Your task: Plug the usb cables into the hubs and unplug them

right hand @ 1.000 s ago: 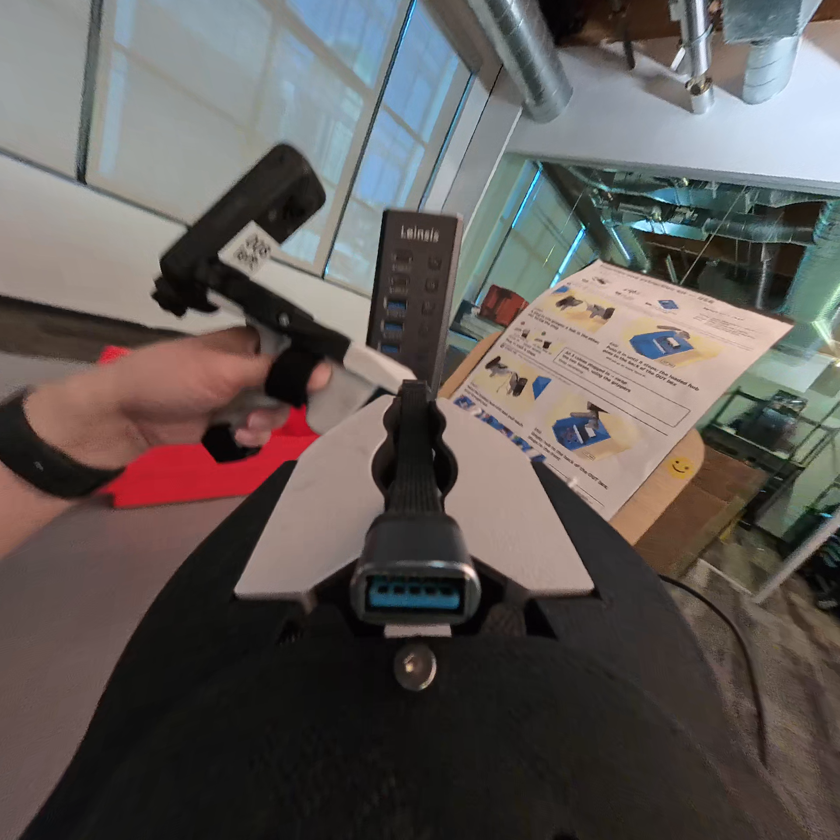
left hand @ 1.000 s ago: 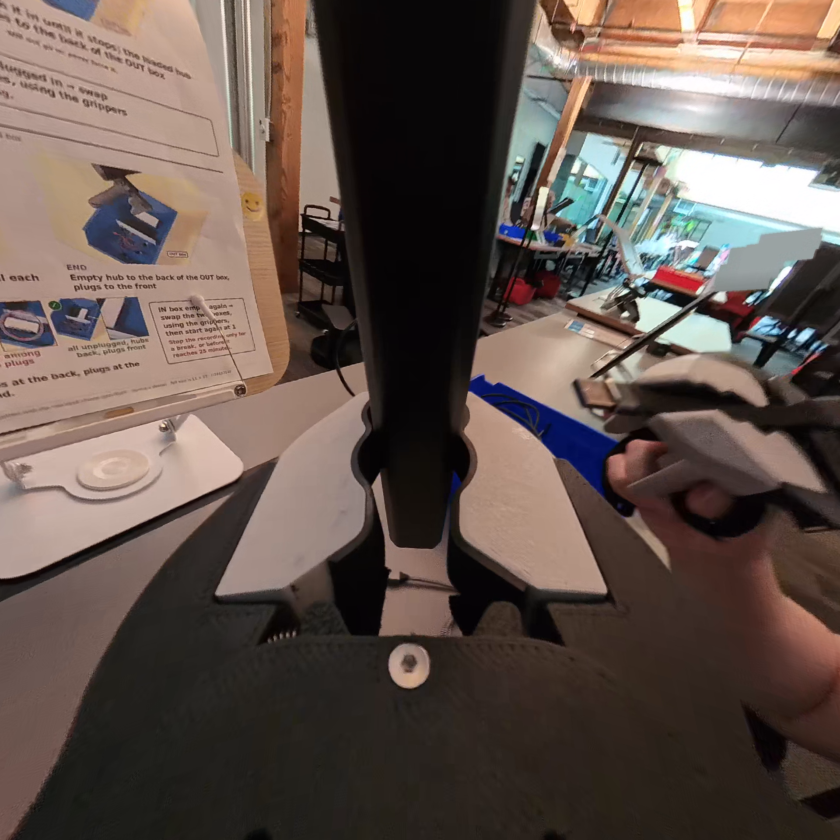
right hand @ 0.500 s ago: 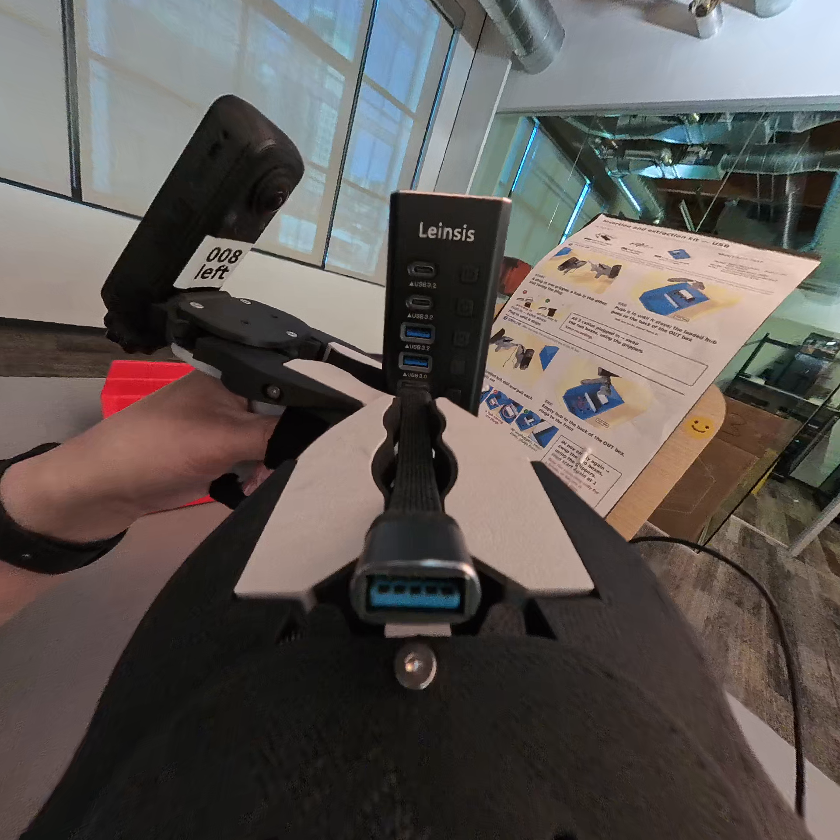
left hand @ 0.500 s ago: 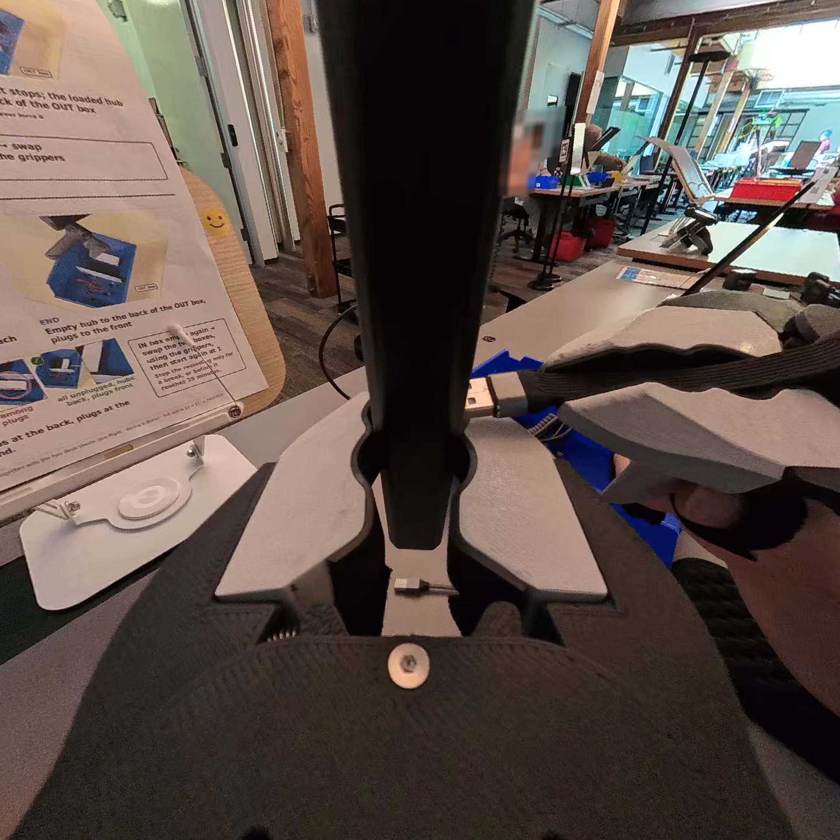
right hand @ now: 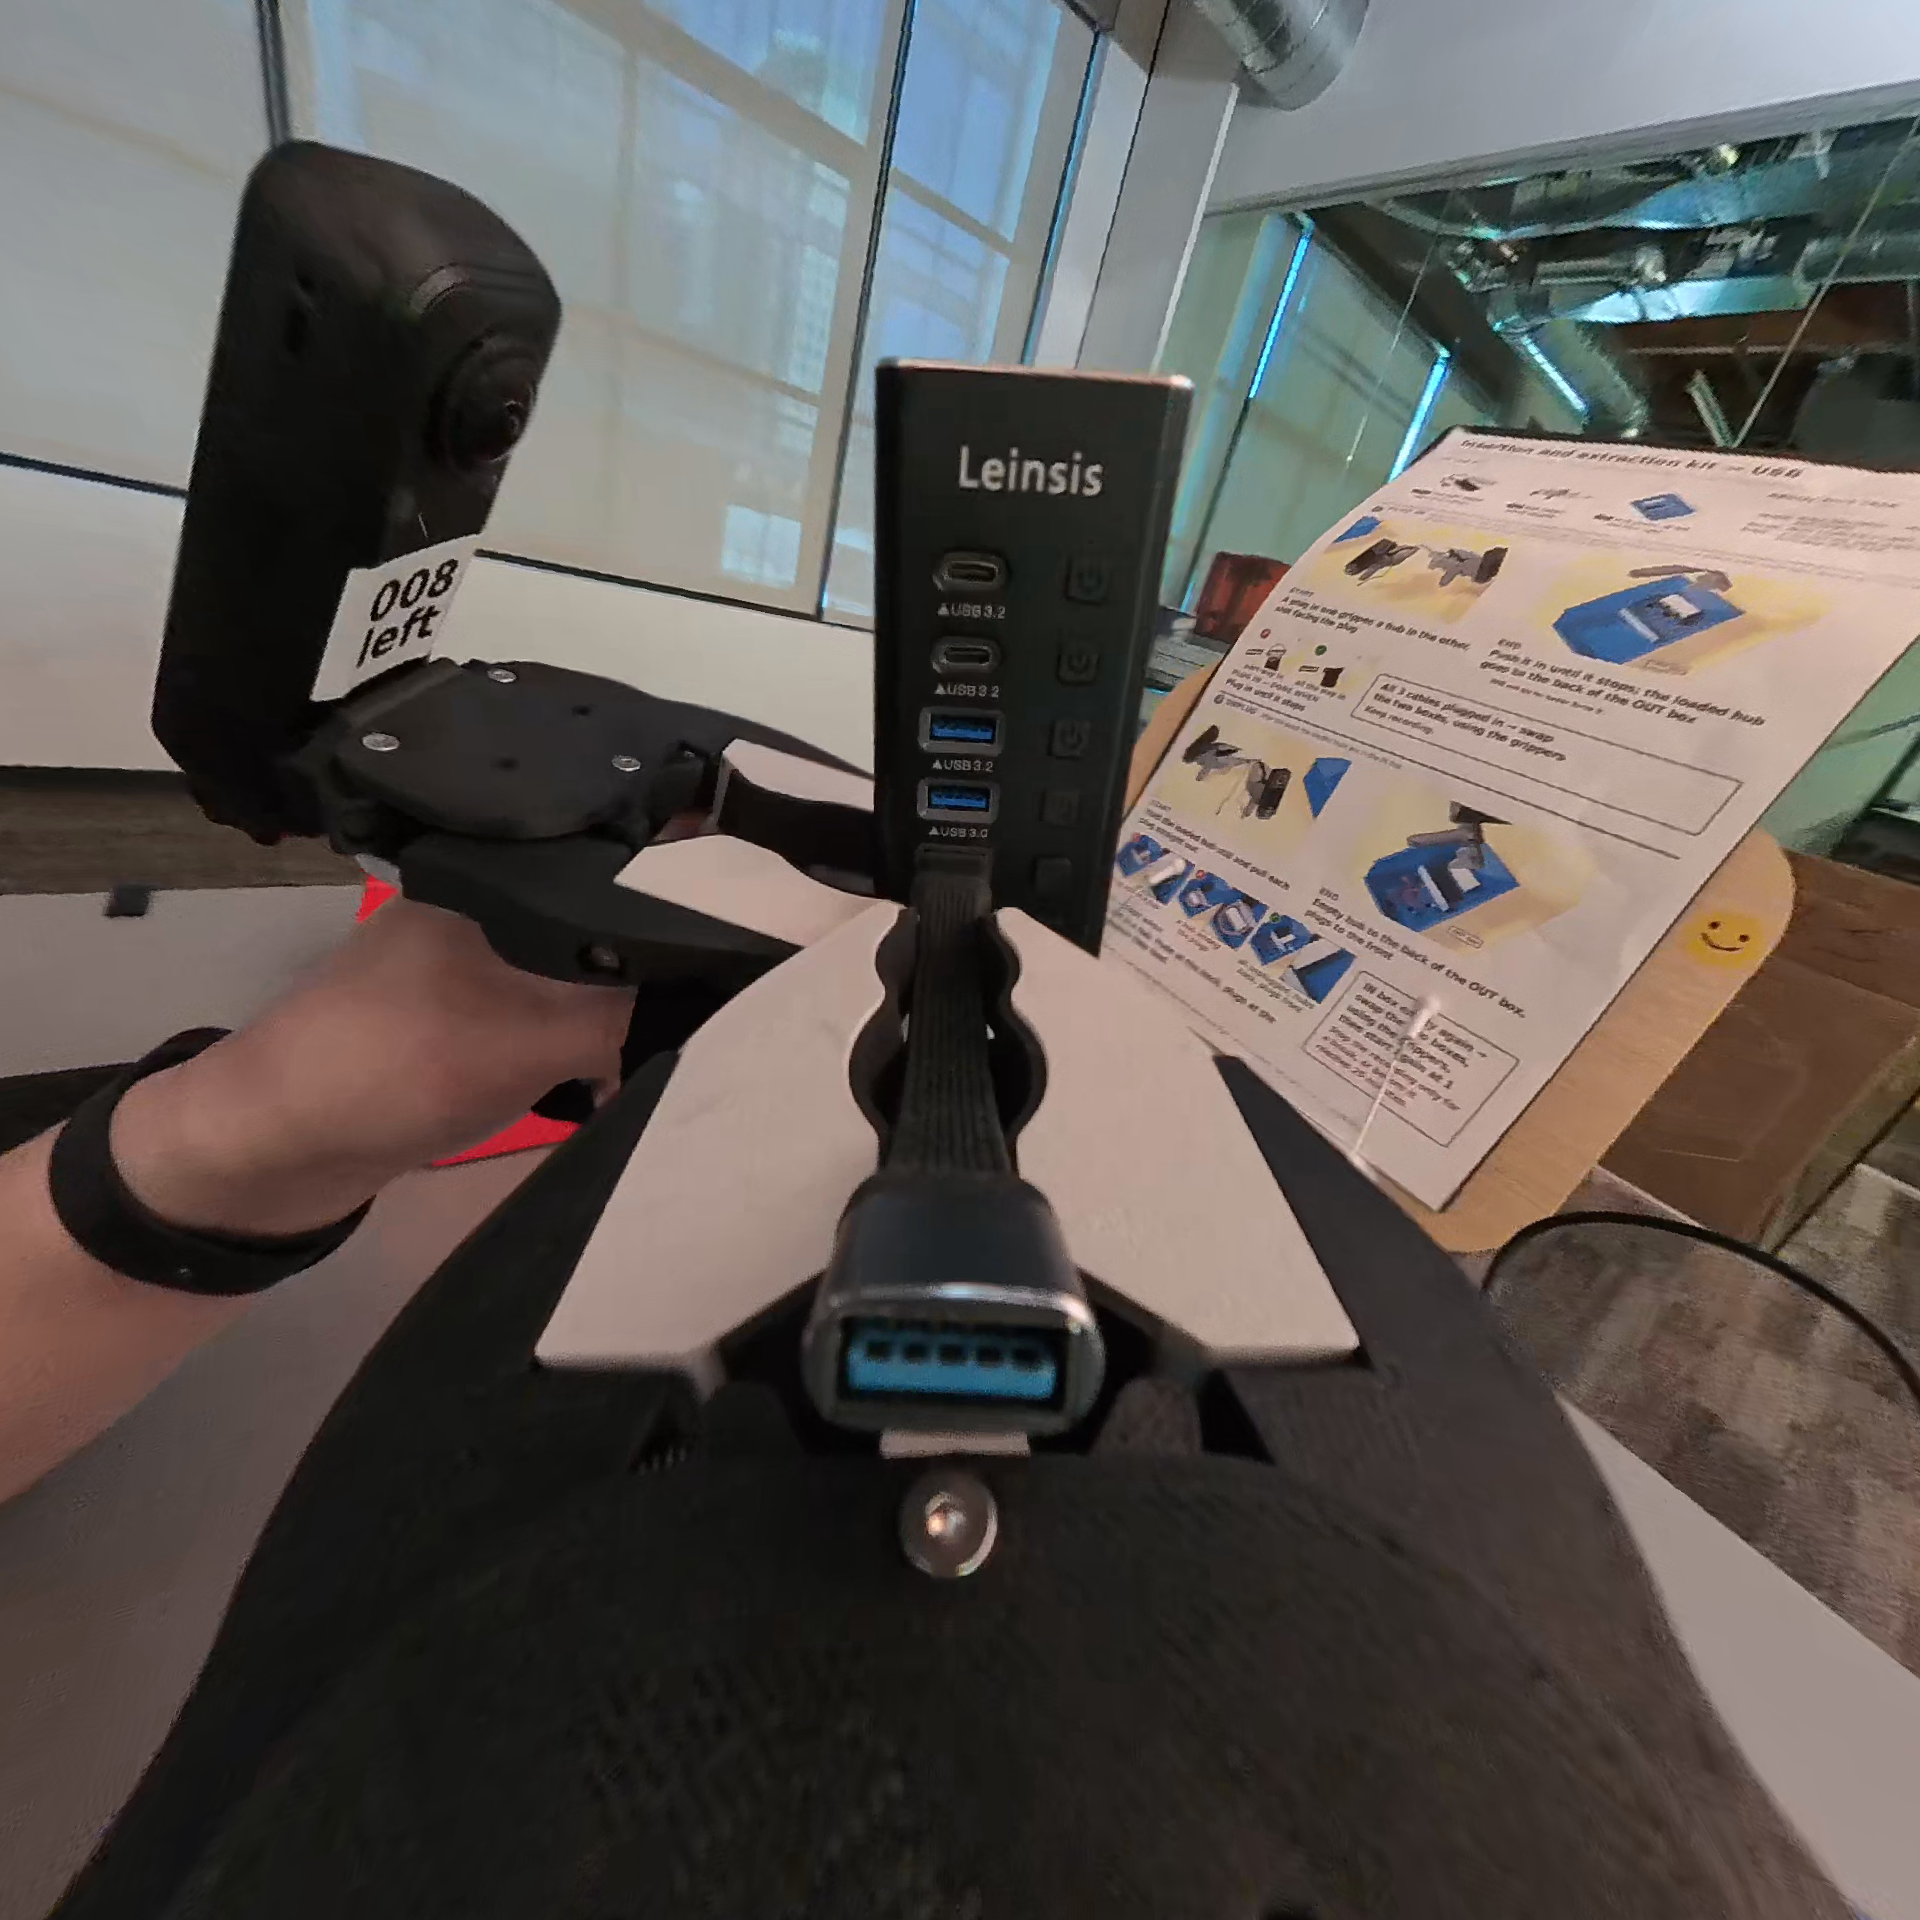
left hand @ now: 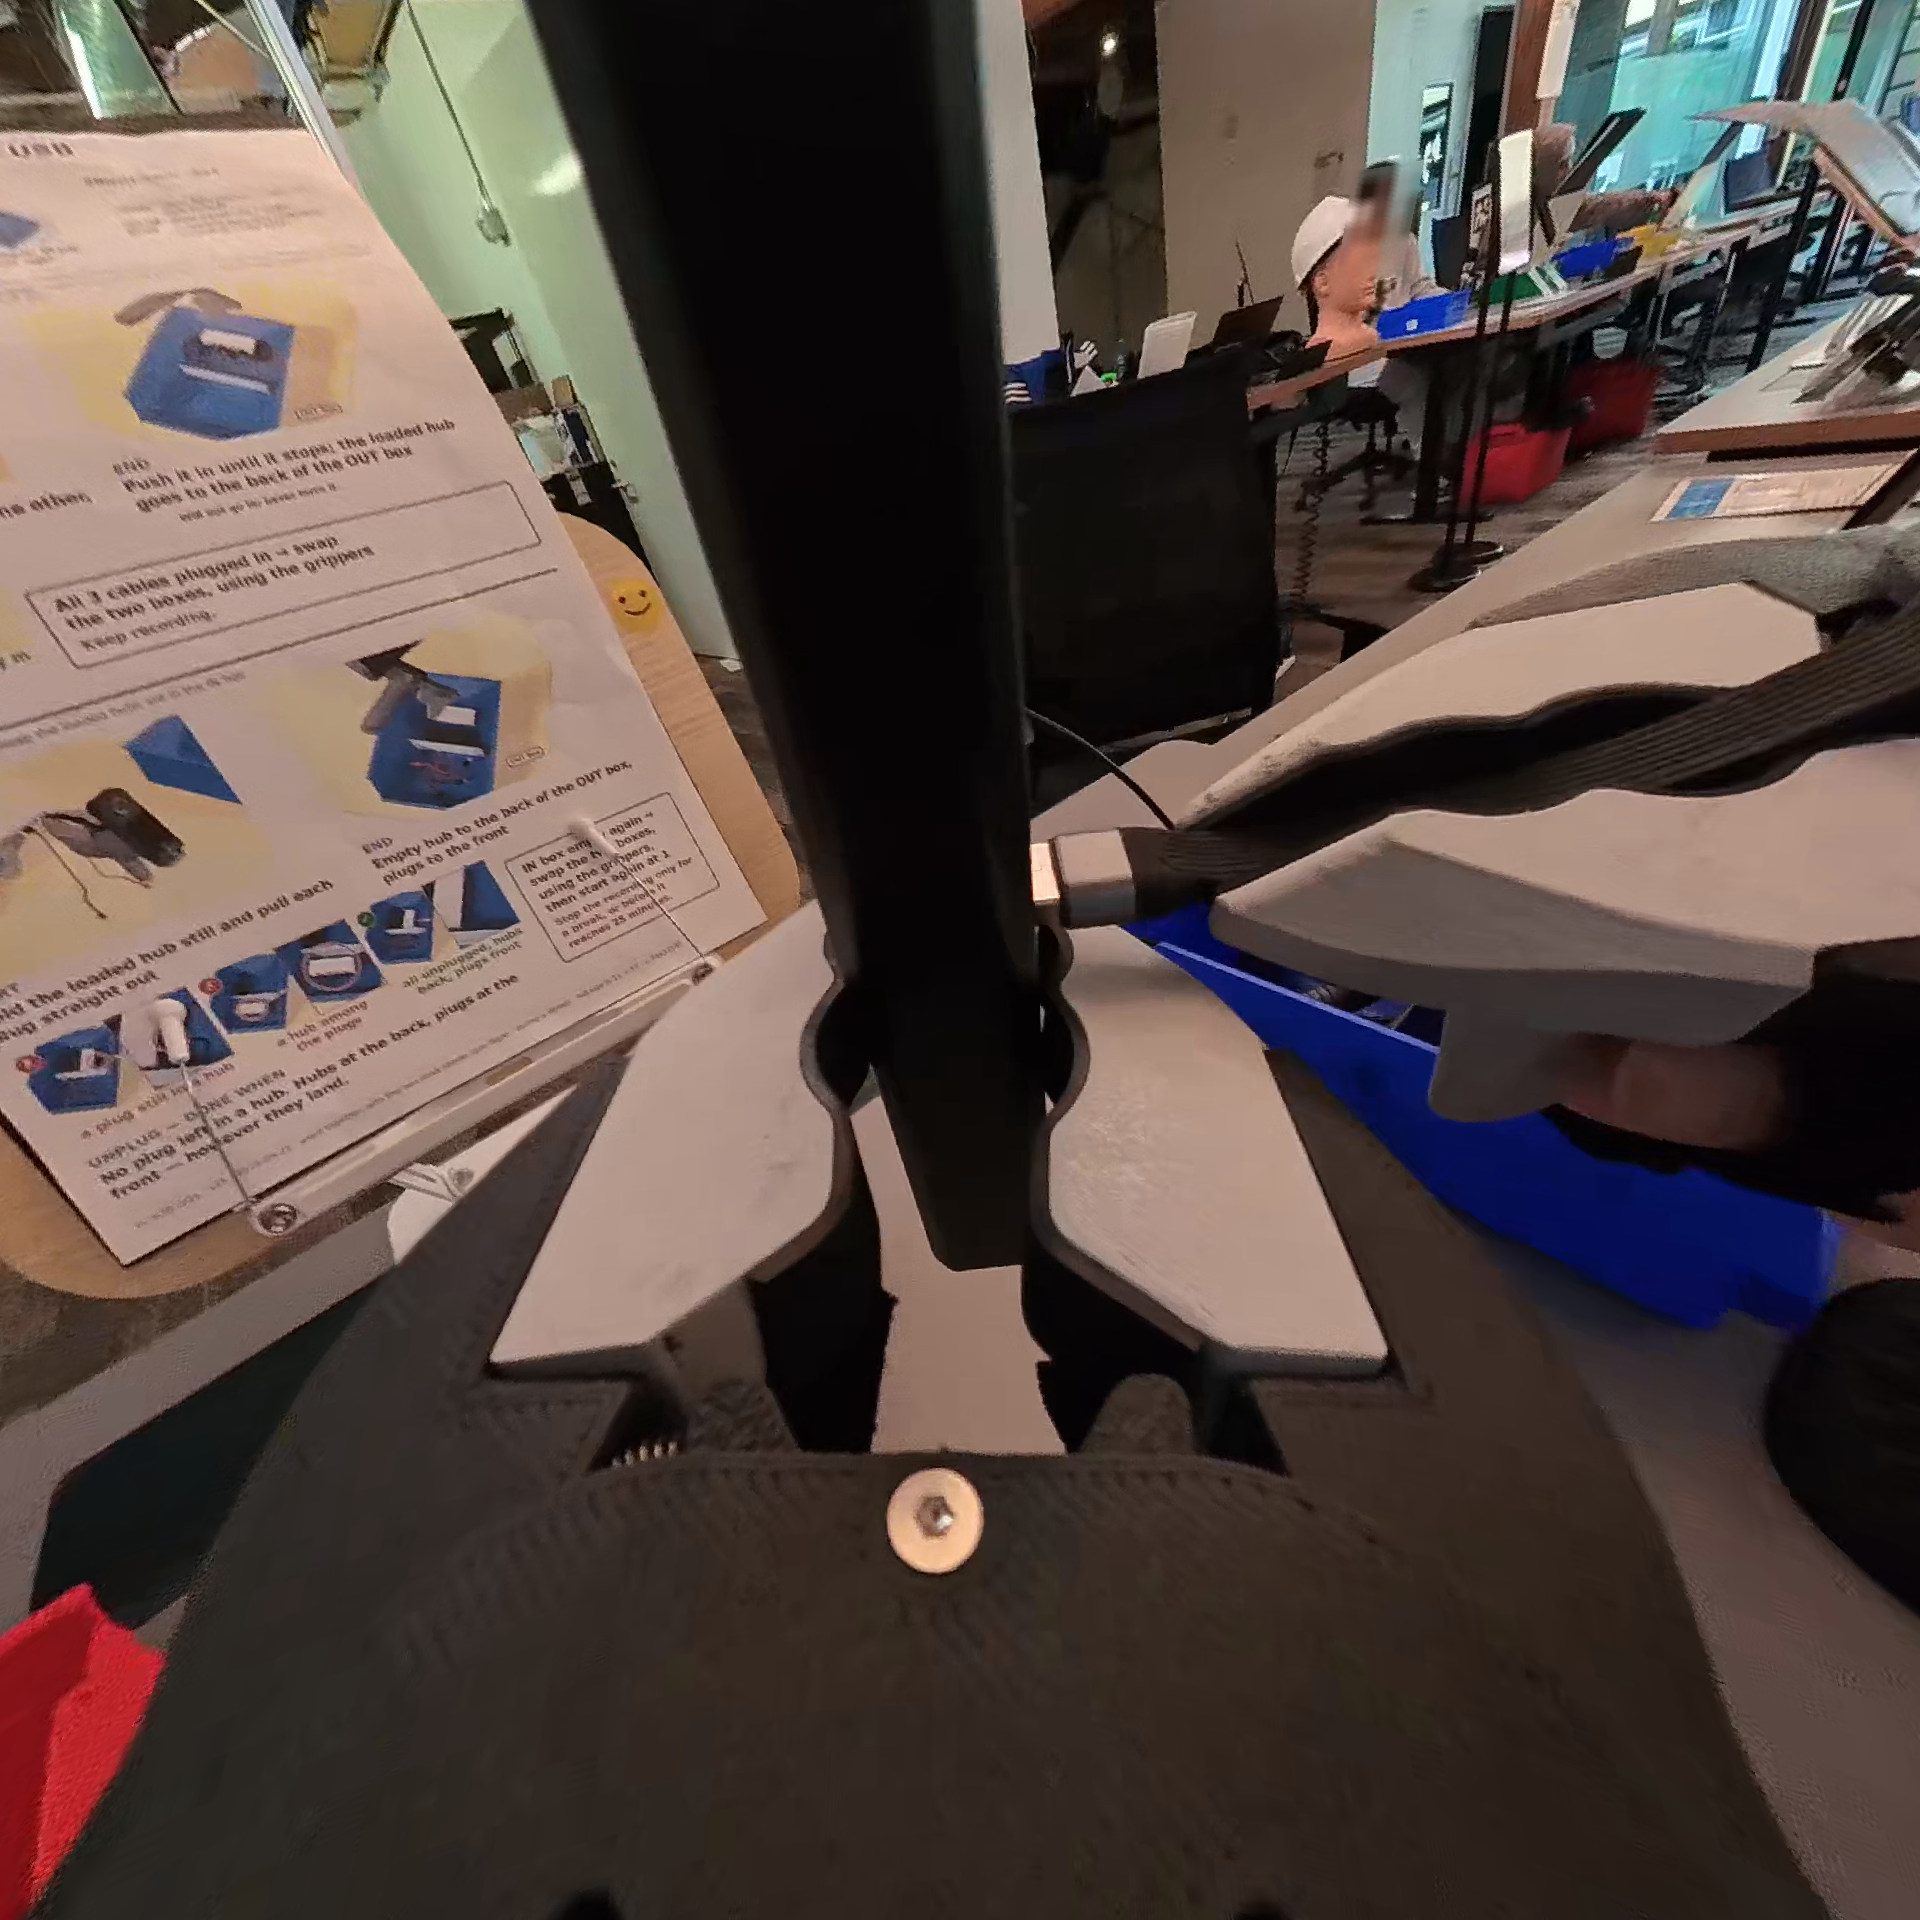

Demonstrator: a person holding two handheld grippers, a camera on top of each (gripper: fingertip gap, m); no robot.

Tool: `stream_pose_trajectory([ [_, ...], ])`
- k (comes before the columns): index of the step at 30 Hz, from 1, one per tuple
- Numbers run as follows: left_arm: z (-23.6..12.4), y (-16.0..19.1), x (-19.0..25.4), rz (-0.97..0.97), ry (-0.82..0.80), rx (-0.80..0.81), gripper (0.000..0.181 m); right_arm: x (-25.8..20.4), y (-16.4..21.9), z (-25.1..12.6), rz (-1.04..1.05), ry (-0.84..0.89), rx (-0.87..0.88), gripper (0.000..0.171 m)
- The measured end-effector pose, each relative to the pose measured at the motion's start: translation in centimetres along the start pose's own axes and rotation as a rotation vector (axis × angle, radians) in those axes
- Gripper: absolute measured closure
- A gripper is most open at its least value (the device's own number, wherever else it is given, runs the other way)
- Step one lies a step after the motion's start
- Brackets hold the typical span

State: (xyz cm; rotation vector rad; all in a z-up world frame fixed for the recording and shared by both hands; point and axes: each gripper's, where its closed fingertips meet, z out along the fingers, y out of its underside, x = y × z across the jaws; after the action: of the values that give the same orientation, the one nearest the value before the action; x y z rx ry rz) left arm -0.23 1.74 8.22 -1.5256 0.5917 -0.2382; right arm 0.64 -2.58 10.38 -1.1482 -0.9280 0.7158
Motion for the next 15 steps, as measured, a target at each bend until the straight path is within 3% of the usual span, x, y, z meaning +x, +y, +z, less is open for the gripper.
stream_pose_trajectory([
  [15, -0.6, -0.7, 1.3, 0.109, 0.033, 0.027, 0.151, -0.8, 0.1, 0.4, 0.021, -0.040, 0.015, 0.159],
])
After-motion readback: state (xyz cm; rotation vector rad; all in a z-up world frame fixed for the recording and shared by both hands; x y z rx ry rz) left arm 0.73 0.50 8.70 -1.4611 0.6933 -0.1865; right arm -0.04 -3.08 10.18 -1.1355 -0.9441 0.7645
